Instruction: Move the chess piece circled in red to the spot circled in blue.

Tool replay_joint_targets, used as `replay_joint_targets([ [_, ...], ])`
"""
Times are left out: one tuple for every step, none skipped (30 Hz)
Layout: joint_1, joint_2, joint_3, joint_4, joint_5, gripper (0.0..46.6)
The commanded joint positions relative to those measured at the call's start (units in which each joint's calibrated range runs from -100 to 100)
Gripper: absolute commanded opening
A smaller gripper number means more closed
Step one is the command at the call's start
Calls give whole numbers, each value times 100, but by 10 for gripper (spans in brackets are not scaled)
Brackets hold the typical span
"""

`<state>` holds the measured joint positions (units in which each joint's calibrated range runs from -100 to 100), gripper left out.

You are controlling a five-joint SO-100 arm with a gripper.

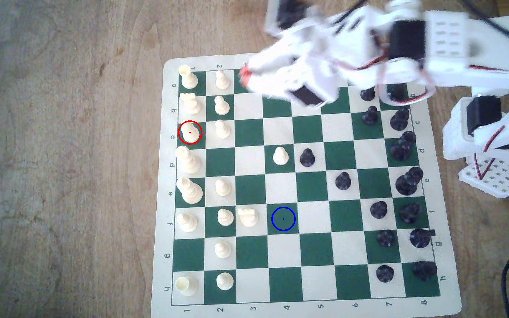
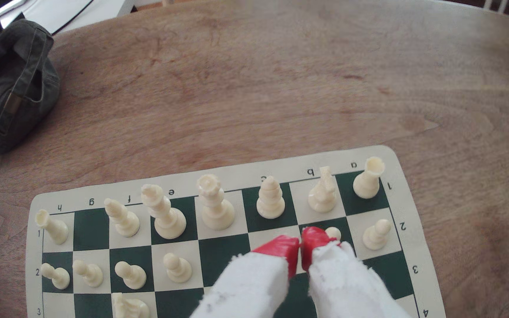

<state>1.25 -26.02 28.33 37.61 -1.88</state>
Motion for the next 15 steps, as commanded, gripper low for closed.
replay_joint_targets([
  [-51,734,-1383,178,-337,3],
  [-75,912,-1573,269,-415,3],
  [-114,1260,-1918,424,-488,5],
  [-129,1447,-2108,498,-523,5],
  [-145,1634,-2307,580,-537,8],
  [-168,1812,-2516,662,-537,17],
  [-184,1999,-2724,686,-557,26],
  [-207,2372,-3196,801,-640,46],
  [-223,2534,-3441,907,-659,52],
  [-239,2729,-3713,1014,-703,62],
  [-254,2899,-3967,1137,-708,66],
  [-278,3298,-4520,1374,-708,73],
  [-278,3442,-4719,1464,-708,77],
  [-286,3603,-4918,1538,-708,80],
  [-294,3731,-5064,1563,-708,84],
])
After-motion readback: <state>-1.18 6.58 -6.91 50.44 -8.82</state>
